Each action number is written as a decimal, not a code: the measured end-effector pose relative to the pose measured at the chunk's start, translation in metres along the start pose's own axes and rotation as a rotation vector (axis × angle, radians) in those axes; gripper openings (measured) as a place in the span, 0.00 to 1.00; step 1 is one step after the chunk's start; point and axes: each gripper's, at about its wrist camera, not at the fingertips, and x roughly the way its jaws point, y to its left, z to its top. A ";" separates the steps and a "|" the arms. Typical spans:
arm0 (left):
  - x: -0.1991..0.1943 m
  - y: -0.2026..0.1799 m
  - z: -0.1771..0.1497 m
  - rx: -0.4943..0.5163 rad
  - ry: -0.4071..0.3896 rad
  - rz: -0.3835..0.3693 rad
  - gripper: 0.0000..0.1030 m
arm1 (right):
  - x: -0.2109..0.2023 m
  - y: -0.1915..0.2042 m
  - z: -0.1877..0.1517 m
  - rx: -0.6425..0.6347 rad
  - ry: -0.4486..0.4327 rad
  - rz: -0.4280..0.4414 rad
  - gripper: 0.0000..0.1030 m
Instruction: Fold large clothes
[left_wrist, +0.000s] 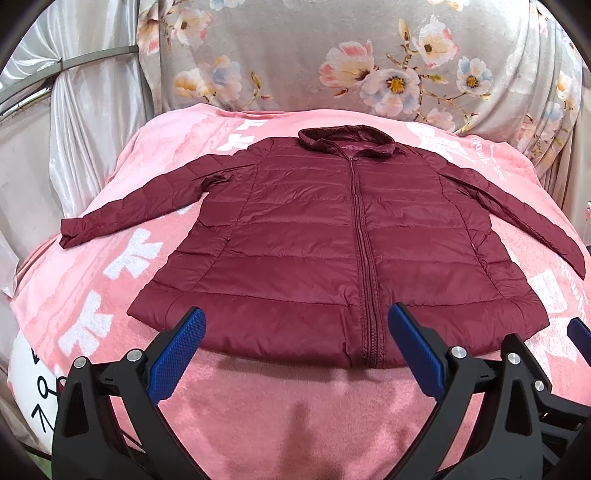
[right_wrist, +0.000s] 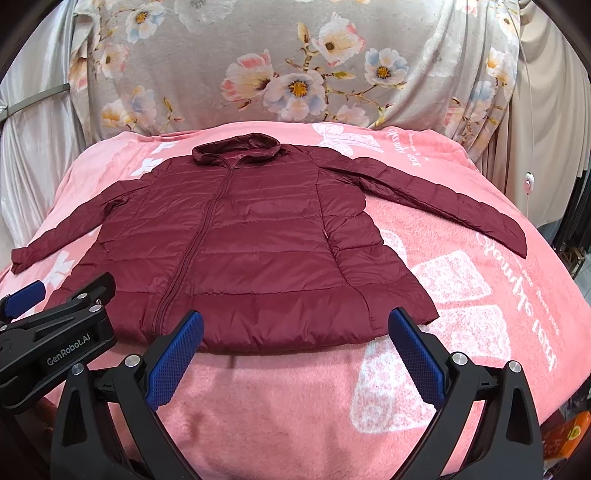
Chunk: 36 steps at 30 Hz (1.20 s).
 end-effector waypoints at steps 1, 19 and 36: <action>0.000 0.000 0.000 0.001 -0.002 0.001 0.94 | 0.000 0.000 0.000 0.001 -0.001 0.000 0.95; -0.004 -0.003 -0.001 0.027 -0.057 0.036 0.93 | 0.001 0.001 -0.001 0.002 0.001 0.002 0.95; 0.003 -0.003 -0.002 0.029 0.000 0.041 0.94 | 0.004 0.001 -0.004 0.005 0.003 0.007 0.95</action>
